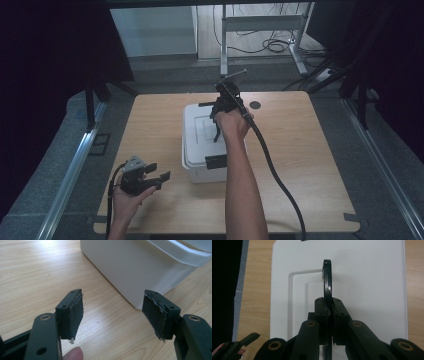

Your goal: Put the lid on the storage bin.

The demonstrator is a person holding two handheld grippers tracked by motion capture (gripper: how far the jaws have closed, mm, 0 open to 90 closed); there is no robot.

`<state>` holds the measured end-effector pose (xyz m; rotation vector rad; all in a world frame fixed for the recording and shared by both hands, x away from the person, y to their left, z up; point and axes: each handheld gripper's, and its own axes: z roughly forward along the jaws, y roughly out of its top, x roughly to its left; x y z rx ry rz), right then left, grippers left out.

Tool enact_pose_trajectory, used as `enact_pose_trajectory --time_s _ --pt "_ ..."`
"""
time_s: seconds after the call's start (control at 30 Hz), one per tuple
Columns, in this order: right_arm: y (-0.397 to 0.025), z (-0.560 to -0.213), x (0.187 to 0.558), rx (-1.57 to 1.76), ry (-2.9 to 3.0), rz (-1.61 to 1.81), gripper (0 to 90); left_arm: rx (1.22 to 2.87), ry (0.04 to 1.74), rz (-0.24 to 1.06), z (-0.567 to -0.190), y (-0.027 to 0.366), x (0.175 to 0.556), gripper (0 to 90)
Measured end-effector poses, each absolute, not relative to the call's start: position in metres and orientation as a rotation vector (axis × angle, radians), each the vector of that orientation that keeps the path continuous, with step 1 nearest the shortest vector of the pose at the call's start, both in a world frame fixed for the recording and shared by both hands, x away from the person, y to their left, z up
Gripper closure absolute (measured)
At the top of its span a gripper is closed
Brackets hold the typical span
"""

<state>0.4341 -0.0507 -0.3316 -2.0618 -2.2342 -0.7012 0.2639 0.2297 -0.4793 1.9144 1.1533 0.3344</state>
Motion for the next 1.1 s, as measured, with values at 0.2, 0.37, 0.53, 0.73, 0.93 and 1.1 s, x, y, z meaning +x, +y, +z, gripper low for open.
enact_pose_trajectory --time_s 0.2,0.37,0.53,0.73,0.93,1.1 --pt "-0.046 -0.333 0.433 -2.06 -2.23 -0.712 85.5 1.915 1.152 0.336 -0.479 0.23 0.264 33.5" --pt "-0.044 -0.334 0.433 -2.059 -2.234 -0.718 85.4 1.914 1.152 0.335 -0.48 0.23 0.264 33.5" --pt "-0.044 -0.335 0.433 -2.069 -2.22 -0.73 85.4 1.916 1.152 0.333 -0.48 0.229 0.264 33.4" --pt "-0.043 -0.334 0.429 -2.078 -2.205 -0.725 85.5 1.912 1.15 0.326 -0.48 0.229 0.265 33.5" --pt "-0.039 -0.337 0.426 -2.087 -2.209 -0.728 85.3 1.908 1.142 0.327 -0.479 0.228 0.264 33.4" --pt "-0.042 -0.343 0.429 -2.084 -2.202 -0.739 81.9 1.907 1.148 0.327 -0.479 0.23 0.265 33.4"
